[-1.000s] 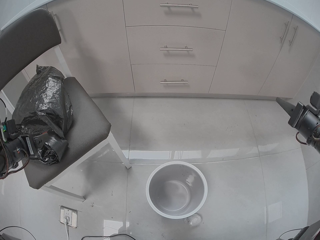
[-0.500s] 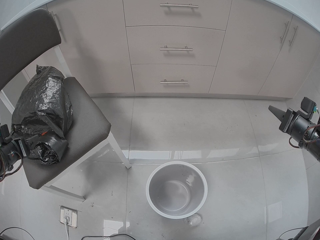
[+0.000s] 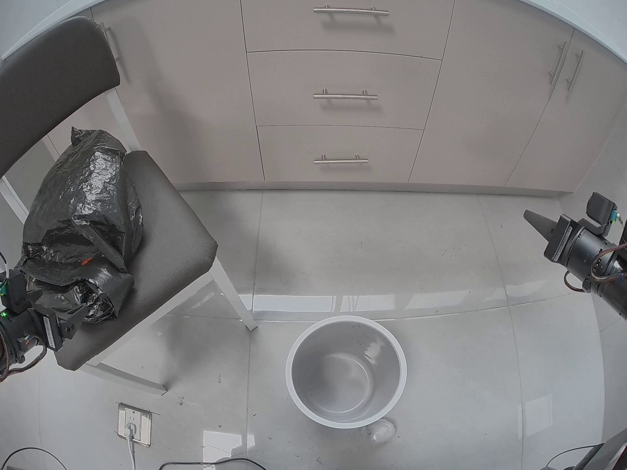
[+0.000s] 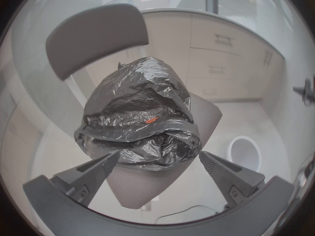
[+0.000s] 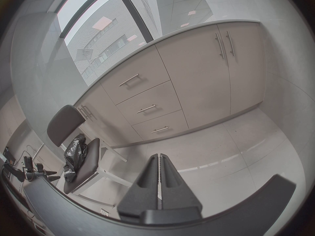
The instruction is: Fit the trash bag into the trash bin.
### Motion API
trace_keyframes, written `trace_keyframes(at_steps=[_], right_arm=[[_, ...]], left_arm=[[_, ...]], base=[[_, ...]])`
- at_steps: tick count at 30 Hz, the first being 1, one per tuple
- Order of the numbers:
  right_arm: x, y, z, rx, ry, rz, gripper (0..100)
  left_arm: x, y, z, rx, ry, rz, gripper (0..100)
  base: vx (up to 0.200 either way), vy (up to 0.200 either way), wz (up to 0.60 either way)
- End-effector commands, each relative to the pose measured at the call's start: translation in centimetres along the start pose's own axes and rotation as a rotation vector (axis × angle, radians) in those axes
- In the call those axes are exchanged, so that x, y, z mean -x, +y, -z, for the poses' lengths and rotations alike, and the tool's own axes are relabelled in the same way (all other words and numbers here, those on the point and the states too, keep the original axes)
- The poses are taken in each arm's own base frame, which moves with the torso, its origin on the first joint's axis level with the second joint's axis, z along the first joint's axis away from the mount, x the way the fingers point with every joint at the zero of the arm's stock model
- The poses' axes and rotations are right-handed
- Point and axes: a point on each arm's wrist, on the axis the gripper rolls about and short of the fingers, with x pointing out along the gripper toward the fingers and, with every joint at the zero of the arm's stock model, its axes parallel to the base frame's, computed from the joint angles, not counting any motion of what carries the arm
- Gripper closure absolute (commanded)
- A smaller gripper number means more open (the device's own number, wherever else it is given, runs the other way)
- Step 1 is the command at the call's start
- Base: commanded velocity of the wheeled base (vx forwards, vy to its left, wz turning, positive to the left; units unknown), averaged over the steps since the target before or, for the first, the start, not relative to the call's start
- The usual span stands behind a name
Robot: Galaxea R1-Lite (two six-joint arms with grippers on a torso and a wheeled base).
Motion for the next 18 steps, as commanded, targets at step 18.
trace_keyframes(at_steps=[18], right_arm=[[0.1,0.0,-0.1,0.0,-0.003,-0.002,100]], left_arm=[[-2.6,1.8,-1.4,-0.622,0.047,-0.025,0]], base=[[0.0,0.0,0.0]])
